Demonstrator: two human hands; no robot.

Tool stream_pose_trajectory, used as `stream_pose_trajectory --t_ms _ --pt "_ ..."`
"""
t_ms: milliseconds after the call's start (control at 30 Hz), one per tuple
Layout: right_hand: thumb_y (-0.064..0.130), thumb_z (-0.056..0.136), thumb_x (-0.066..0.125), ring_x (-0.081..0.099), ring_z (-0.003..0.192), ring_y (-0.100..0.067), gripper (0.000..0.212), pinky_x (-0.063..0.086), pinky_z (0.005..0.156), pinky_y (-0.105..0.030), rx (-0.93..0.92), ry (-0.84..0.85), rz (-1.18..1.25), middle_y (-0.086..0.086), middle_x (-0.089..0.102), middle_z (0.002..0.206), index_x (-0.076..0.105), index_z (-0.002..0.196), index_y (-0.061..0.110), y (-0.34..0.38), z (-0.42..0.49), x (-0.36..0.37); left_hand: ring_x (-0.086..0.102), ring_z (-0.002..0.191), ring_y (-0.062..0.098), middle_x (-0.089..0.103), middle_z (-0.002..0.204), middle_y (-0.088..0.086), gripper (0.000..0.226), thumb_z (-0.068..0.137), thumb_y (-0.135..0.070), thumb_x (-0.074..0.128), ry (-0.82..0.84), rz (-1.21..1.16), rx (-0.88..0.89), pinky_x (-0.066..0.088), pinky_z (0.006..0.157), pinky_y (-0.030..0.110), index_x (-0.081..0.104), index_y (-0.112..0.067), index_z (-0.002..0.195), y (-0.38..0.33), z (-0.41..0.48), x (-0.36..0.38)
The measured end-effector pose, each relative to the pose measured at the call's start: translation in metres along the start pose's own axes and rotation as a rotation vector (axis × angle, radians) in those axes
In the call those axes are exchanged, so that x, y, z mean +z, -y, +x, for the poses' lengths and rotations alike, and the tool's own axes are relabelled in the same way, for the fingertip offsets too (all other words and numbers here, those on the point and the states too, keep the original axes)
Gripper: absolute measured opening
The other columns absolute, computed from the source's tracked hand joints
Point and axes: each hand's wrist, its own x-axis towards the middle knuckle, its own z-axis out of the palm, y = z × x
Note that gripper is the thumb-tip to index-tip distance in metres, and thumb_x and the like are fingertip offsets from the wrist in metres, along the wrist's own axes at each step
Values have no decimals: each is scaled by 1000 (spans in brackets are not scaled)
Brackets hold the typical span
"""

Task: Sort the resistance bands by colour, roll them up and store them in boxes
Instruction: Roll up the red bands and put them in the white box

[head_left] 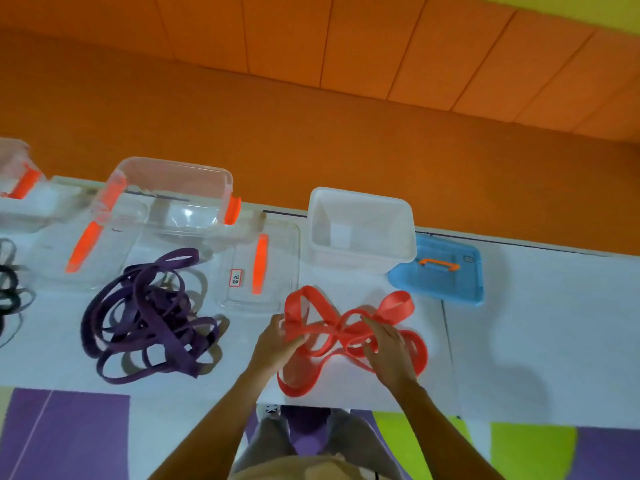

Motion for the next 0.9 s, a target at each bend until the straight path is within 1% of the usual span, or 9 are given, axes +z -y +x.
stream_pose_trajectory --t_ms 133,233,367,433,500,567,700,800,900 --pt "17 98 65 47 142 -28 69 42 114 -45 76 30 23 -2 51 155 38 159 37 8 -13 3 69 90 14 72 91 -12 33 93 -54 71 -7 176 -30 47 75 25 74 -29 113 -4 -5 -7" --pt "14 96 65 42 145 -28 76 41 115 -49 63 -48 97 0 46 159 33 161 37 12 -21 5 70 89 13 71 86 -15 25 82 -47 82 19 181 -30 46 69 22 70 -33 99 -18 -10 -10" --pt "19 98 69 48 142 -24 59 40 116 -36 -41 -166 160 -1 54 151 49 153 23 19 -17 0 71 101 17 74 104 -4 41 75 -28 92 112 71 27 58 90 34 71 -19 108 -40 -15 -12" --pt "23 100 70 54 137 -18 42 43 108 -20 9 -166 318 7 61 141 62 140 29 28 -9 -12 73 103 20 75 107 2 42 74 -19 93 148 -23 77 60 95 39 71 -15 110 -56 -20 -12" --pt "22 101 67 63 125 -15 31 49 102 -20 0 -100 453 11 65 132 67 130 34 38 -1 -26 74 105 24 76 108 7 37 74 -11 93 156 -86 136 60 98 42 74 -12 105 -72 -26 -10" --pt "27 105 62 65 115 -4 19 52 102 -28 -153 -151 450 15 68 122 69 121 32 46 5 -39 74 105 27 77 106 11 34 73 -8 92 122 -154 173 60 97 43 76 -9 102 -89 -31 -4" --pt "50 104 52 51 123 14 26 33 103 -3 -218 -301 488 35 63 123 70 121 41 59 9 -68 75 96 23 79 96 3 28 72 -16 93 -90 -305 185 59 89 41 76 -16 94 -126 -38 12" --pt "40 104 60 63 111 7 20 47 88 -8 -231 -246 575 27 71 113 76 116 36 70 15 -91 72 95 12 78 93 -7 29 73 -21 95 -192 -341 303 58 86 28 75 -19 95 -147 -43 21" --pt "41 96 72 68 99 5 13 50 77 -7 -244 -197 606 25 72 101 77 106 34 83 17 -106 68 94 -1 75 95 -18 30 77 -23 92 -224 -348 395 51 76 10 71 -27 98 -157 -47 27"
